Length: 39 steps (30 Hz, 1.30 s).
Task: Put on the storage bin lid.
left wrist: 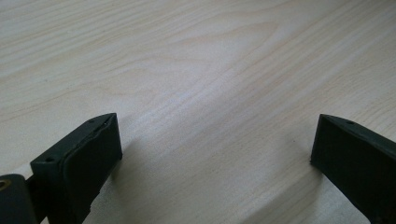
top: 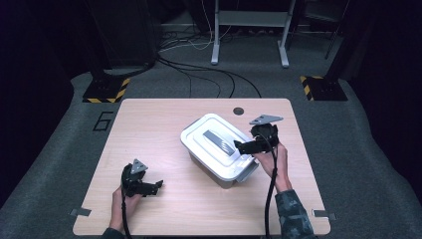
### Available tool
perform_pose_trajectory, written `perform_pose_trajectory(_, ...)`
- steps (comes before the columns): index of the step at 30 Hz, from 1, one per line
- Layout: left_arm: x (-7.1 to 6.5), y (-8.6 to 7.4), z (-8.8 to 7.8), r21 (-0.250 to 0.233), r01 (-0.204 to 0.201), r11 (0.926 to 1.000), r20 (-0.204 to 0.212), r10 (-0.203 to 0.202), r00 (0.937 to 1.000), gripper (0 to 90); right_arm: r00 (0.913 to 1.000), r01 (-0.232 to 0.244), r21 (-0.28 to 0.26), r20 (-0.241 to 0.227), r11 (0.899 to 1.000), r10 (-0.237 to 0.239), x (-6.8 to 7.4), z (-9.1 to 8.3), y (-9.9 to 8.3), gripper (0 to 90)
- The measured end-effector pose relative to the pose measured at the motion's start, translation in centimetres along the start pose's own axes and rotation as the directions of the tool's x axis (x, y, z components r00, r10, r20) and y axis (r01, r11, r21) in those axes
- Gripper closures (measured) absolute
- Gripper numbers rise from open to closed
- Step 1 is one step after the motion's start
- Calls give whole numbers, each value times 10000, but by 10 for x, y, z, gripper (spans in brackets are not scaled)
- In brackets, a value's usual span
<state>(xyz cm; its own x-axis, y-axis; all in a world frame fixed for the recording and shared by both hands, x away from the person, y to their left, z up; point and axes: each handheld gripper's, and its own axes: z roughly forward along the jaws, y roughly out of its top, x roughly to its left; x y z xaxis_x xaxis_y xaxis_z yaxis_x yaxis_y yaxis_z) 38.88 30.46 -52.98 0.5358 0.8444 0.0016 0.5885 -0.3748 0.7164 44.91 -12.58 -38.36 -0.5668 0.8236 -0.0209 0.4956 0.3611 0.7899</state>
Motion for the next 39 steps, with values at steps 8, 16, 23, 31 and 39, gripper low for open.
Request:
perform_pose_trajectory(8, 0, 0, 0, 0, 2, 10000, -12, -2, 10000, 15, 9941, -890, -152, 600, 9959, 898, -36, -19, -25, 0)
perform_pose_trajectory(16, 0, 0, 0, -2, -2, 10000, -11, 2, 10000, 14, 9791, -1719, -100, 1089, 9851, 1719, -64, -32, -60, 1)
perform_pose_trajectory(23, 0, 0, 0, -11, -2, 10000, -13, 2, 10000, 14, 9699, -2073, 381, 1388, 9775, 2002, -72, -25, -92, 2)
perform_pose_trajectory(31, 0, 0, 0, -9, -12, 10000, -10, 12, 10000, 15, 9603, -2456, 1034, 1613, 9638, 2274, -69, -4, -137, 0)
perform_pose_trajectory(39, 0, 0, 0, -15, -5, 10000, -7, 5, 10000, 15, 9606, -2302, 1246, 1882, 9651, 2048, -60, 10, -169, 0)
